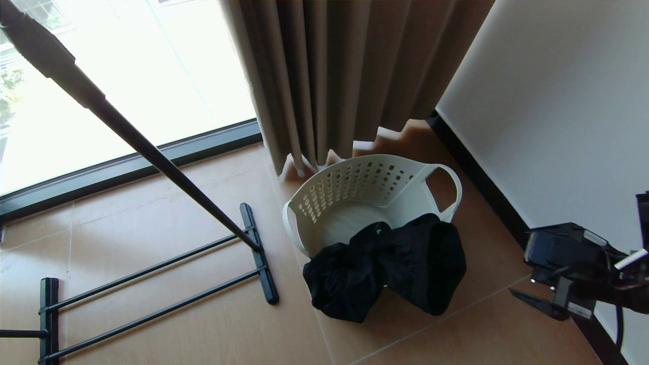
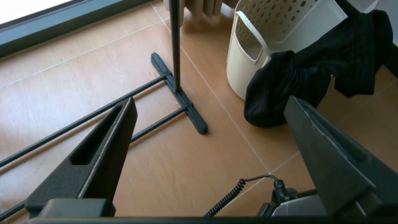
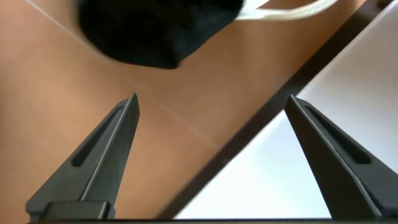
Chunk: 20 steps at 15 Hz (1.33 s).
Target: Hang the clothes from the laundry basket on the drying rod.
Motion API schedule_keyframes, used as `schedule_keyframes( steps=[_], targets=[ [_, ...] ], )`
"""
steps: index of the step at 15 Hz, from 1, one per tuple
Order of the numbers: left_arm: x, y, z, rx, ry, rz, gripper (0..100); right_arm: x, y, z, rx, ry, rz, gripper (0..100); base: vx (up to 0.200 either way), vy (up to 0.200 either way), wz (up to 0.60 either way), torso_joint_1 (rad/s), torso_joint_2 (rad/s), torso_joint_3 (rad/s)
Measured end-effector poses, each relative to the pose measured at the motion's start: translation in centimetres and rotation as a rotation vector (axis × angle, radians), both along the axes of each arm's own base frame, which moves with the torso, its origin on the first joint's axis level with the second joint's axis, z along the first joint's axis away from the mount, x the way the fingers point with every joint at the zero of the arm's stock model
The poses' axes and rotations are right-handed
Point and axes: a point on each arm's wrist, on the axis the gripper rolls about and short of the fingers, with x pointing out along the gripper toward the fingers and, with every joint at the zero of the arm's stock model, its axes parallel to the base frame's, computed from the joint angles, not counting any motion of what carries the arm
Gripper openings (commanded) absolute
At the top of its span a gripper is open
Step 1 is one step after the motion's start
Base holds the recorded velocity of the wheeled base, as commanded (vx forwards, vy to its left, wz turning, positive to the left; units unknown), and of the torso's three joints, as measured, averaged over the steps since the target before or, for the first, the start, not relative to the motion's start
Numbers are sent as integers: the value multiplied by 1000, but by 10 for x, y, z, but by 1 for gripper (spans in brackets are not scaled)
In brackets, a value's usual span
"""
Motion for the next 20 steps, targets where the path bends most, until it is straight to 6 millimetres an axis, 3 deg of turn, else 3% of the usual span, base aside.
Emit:
schedule_keyframes(
  steps=[4, 6, 13, 20],
  targets=[
    [0, 0, 0, 0, 0, -1, 100, 63, 10, -4, -106, -72, 56, 100, 0, 0, 0, 0, 0, 0],
    [0, 0, 0, 0, 0, -3, 100, 84, 17, -9, -109, -80, 72, 100, 0, 0, 0, 0, 0, 0],
    [0, 0, 0, 0, 0, 0, 100, 129, 31, -39, -102, -111, 94, 100, 0, 0, 0, 0, 0, 0],
    [0, 0, 0, 4, 0, -2, 100, 167, 49, -51, -87, -128, 115, 100, 0, 0, 0, 0, 0, 0]
  ],
)
